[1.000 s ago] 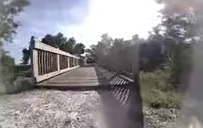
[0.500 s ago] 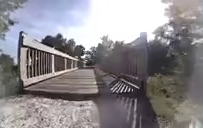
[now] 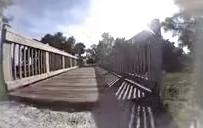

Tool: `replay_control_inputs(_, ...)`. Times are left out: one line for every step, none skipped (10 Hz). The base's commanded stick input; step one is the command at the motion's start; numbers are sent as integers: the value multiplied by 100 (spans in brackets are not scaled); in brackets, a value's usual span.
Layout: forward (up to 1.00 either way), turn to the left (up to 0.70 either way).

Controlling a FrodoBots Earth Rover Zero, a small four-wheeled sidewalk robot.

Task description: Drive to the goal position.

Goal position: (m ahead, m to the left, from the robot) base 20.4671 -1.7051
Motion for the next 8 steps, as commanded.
replay_control_inputs(85,0)
replay_control_inputs(85,0)
replay_control_inputs(85,0)
replay_control_inputs(85,0)
replay_control_inputs(85,0)
replay_control_inputs(85,0)
replay_control_inputs(85,0)
replay_control_inputs(85,0)
